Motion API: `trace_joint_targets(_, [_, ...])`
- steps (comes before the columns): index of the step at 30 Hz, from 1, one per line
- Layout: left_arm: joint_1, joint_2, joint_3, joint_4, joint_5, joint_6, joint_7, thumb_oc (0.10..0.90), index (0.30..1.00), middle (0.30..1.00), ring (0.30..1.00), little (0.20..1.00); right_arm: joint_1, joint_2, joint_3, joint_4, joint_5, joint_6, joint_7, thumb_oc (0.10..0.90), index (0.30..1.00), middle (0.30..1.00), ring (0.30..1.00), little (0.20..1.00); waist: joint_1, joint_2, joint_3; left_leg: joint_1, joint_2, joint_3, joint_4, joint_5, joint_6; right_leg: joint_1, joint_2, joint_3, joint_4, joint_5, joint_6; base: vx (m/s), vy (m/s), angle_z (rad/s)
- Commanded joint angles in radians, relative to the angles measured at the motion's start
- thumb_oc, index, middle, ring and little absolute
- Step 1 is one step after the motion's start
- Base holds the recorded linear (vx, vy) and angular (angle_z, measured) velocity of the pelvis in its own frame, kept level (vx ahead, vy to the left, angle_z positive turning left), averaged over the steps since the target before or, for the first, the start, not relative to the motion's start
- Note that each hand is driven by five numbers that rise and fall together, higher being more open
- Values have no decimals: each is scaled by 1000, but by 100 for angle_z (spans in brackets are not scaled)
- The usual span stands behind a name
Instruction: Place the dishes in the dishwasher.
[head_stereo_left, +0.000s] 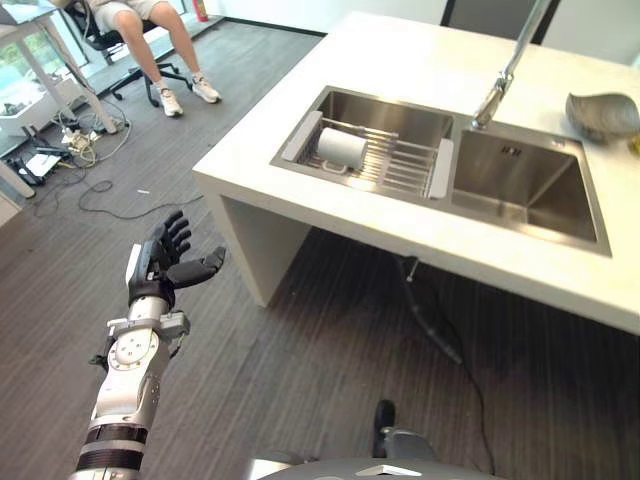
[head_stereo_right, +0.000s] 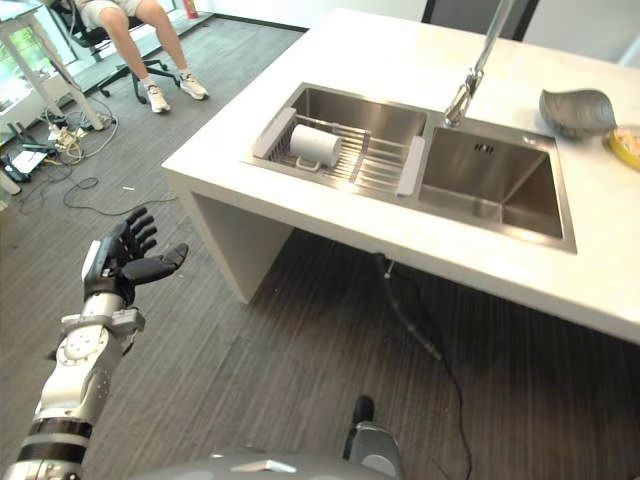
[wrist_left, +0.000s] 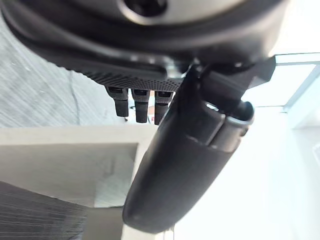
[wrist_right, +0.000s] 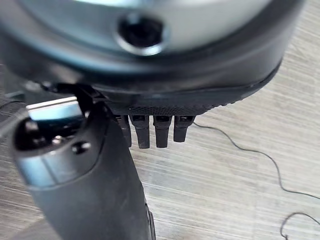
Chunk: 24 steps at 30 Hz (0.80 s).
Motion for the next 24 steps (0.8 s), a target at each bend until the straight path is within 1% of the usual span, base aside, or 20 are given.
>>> trace_joint_targets(1, [-181, 61, 14, -185, 60, -168, -1, 800, 900, 900, 900, 900, -20, -51, 41, 38, 5, -7, -13, 800, 900, 900, 900, 900, -34, 27, -12, -136, 30, 71, 56, -1, -19, 143, 1, 6, -43, -143, 97, 149, -298, 33])
trace_joint_targets(2, [-215, 54, -5, -233, 67, -169, 0, 800, 900, 900, 900, 900, 10, -5, 59, 10, 31, -36, -30, 800, 900, 900, 900, 900, -50, 26, -8, -177, 47, 75, 177, 29, -44, 173, 17, -3, -57, -157, 73, 88, -259, 24])
trace_joint_targets(3, [-220, 34, -11, -259, 60, -178, 24, 800, 900, 900, 900, 900, 9, 17, 83, -18, 22, -29, -55, 800, 900, 900, 900, 900, -62, 23, 5, -228, 59, 101, 287, 66, -55, 191, 21, -3, -59, -165, 57, 106, -330, 24])
trace_joint_targets(4, [-243, 28, -17, -248, 68, -179, 44, 800, 900, 900, 900, 900, 19, 23, 108, -50, 24, -40, -54, 800, 900, 900, 900, 900, -75, 28, 23, -282, 74, 127, 415, 84, -57, 207, 36, 5, -54, -181, 43, 22, -220, 13])
trace_joint_targets(5, [-257, 29, -22, -253, 83, -181, 60, 800, 900, 900, 900, 900, 32, 30, 119, -83, 24, -46, -61, 800, 900, 900, 900, 900, -88, 22, 40, -324, 86, 157, 486, 111, -50, 216, 41, 9, -51, -187, 31, 25, -188, 2])
trace_joint_targets(6, [-265, 40, -24, -246, 94, -187, 74, 800, 900, 900, 900, 900, 43, 34, 126, -106, 32, -44, -58, 800, 900, 900, 900, 900, -92, 21, 46, -348, 99, 186, 511, 99, -39, 217, 49, 16, -49, -195, 26, 38, -131, -12])
trace_joint_targets(7, [-272, 40, -27, -254, 102, -189, 87, 800, 900, 900, 900, 900, 53, 39, 136, -126, 29, -47, -58, 800, 900, 900, 900, 900, -98, 20, 48, -366, 107, 196, 494, 97, -36, 218, 51, 22, -49, -198, 25, 84, -48, -34])
trace_joint_targets(8, [-281, 41, -33, -260, 113, -192, 99, 800, 900, 900, 900, 900, 64, 42, 147, -148, 22, -50, -58, 800, 900, 900, 900, 900, -100, 22, 46, -378, 117, 200, 445, 92, -38, 218, 50, 30, -53, -202, 30, 77, -10, -38])
trace_joint_targets(9, [-281, 41, -34, -259, 114, -193, 100, 800, 900, 900, 900, 900, 66, 42, 147, -150, 22, -49, -58, 800, 900, 900, 900, 900, -98, 20, 45, -375, 116, 203, 439, 94, -37, 219, 49, 32, -53, -202, 31, 96, 33, -45])
trace_joint_targets(10, [-293, 42, -42, -258, 123, -195, 111, 800, 900, 900, 900, 900, 76, 48, 154, -160, 22, -55, -55, 800, 900, 900, 900, 900, -104, 22, 39, -372, 124, 201, 370, 85, -39, 222, 49, 39, -62, -205, 38, 146, 88, -46])
trace_joint_targets(11, [-328, 52, -81, -243, 117, -199, 117, 800, 900, 900, 900, 900, 90, 43, 168, -171, 19, -56, -47, 800, 900, 900, 900, 900, -108, 28, 35, -371, 139, 189, 219, 129, -61, 237, 47, 54, -83, -209, 50, 145, 83, -41])
trace_joint_targets(12, [-331, 53, -83, -239, 116, -201, 117, 800, 900, 900, 900, 900, 91, 43, 167, -172, 19, -56, -47, 800, 900, 900, 900, 900, -106, 26, 35, -362, 138, 192, 202, 137, -62, 239, 45, 55, -85, -208, 49, 147, 89, -42])
trace_joint_targets(13, [-353, 54, -101, -223, 108, -203, 124, 800, 900, 900, 900, 900, 101, 40, 173, -176, 13, -57, -48, 800, 900, 900, 900, 900, -109, 31, 36, -377, 144, 179, 143, 183, -75, 254, 46, 64, -96, -211, 53, 131, 108, -30])
trace_joint_targets(14, [-392, 70, -138, -185, 98, -202, 113, 800, 900, 900, 900, 900, 105, 33, 163, -166, 21, -56, -46, 800, 900, 900, 900, 900, -123, 49, 27, -363, 156, 191, 46, 201, -85, 271, 48, 65, -113, -219, 62, 130, 112, -34])
trace_joint_targets(15, [-395, 70, -140, -181, 97, -204, 113, 800, 900, 900, 900, 900, 105, 33, 162, -166, 21, -56, -45, 800, 900, 900, 900, 900, -119, 49, 28, -356, 157, 194, 36, 205, -85, 273, 48, 67, -114, -219, 62, 132, 140, -30])
trace_joint_targets(17, [-436, 71, -194, -149, 91, -191, 93, 800, 900, 900, 900, 900, 130, 38, 145, -149, 32, -54, -35, 800, 900, 900, 900, 900, -143, 72, 7, -324, 167, 216, 4, 224, -92, 283, 43, 69, -141, -207, 74, 154, 244, -38])
trace_joint_targets(18, [-458, 88, -214, -131, 100, -185, 83, 800, 900, 900, 900, 900, 150, 43, 124, -133, 49, -50, -21, 800, 900, 900, 900, 900, -169, 86, -9, -281, 159, 244, -34, 217, -90, 285, 26, 86, -157, -196, 88, 152, 286, -49])
trace_joint_targets(19, [-459, 88, -215, -130, 100, -186, 83, 800, 900, 900, 900, 900, 150, 44, 123, -133, 49, -50, -20, 800, 900, 900, 900, 900, -166, 85, -8, -278, 159, 247, -36, 217, -90, 286, 26, 89, -158, -196, 88, 153, 311, -52])
trace_joint_targets(23, [-468, 101, -231, -101, 83, -184, 70, 800, 900, 900, 900, 900, 173, 45, 112, -128, 49, -48, -7, 800, 900, 900, 900, 900, -181, 86, -17, -239, 144, 277, -53, 200, -80, 283, 4, 116, -154, -186, 110, 91, 235, -39])
trace_joint_targets(24, [-444, 107, -217, -27, 55, -169, 51, 800, 900, 900, 900, 900, 220, 43, 97, -134, 29, -43, 19, 800, 900, 900, 900, 900, -200, 82, -26, -190, 112, 330, -74, 153, -45, 239, -32, 164, -71, -177, 143, 108, 393, -40])
